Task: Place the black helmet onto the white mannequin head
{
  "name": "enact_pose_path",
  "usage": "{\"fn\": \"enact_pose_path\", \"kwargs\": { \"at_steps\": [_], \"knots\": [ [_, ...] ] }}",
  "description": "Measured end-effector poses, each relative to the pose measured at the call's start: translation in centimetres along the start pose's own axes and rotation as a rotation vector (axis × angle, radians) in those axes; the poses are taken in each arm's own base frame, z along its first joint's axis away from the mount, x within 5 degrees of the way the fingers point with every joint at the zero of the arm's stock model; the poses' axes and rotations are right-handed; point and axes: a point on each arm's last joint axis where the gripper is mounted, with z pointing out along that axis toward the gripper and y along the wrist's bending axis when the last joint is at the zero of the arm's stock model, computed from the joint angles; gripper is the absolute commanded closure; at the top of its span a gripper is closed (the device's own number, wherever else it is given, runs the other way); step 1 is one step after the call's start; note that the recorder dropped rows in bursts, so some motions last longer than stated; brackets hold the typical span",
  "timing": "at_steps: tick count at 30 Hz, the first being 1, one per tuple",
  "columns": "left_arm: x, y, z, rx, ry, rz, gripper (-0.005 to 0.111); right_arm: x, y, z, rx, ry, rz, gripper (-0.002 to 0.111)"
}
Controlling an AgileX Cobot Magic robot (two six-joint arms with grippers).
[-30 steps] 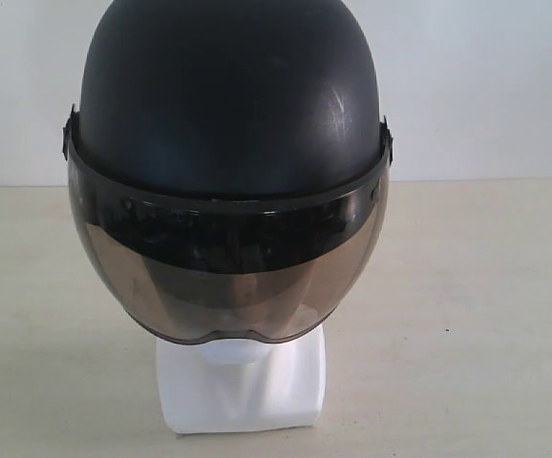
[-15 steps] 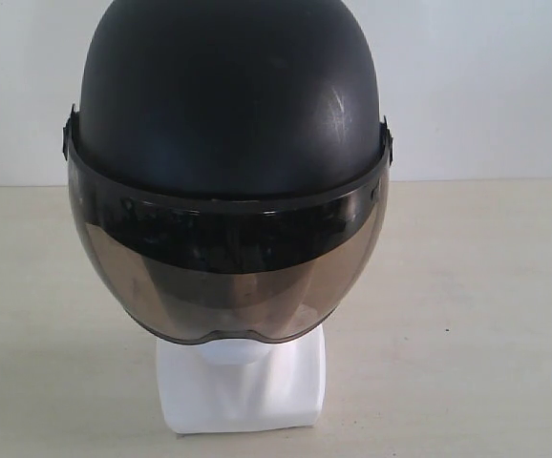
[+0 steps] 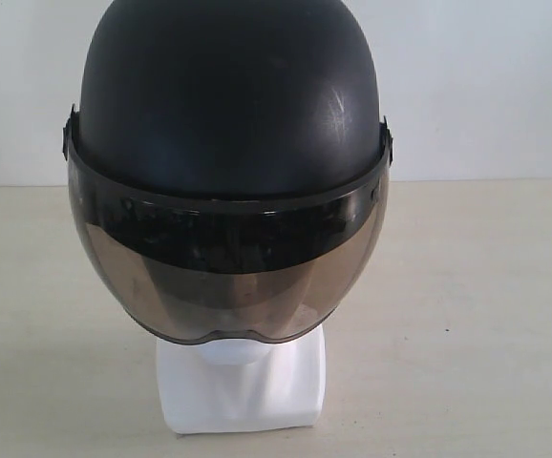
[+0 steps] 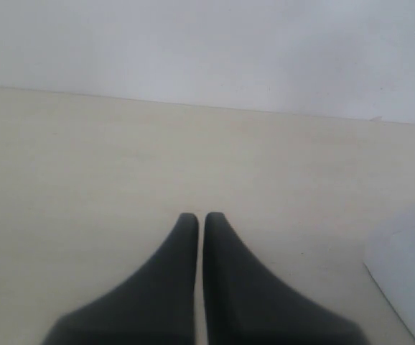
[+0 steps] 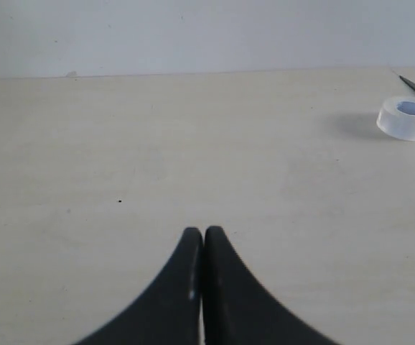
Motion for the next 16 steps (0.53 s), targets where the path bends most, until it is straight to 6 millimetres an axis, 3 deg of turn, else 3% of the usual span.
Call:
{"fn": "enact_pose_path", "kwargs": {
  "at_steps": [16],
  "knots": [
    [0.00,0.00,0.00,0.000,0.000,0.000,0.102,-0.06,0.01,0.00,-0.001,-0.006,0.002,0.108]
  ]
}}
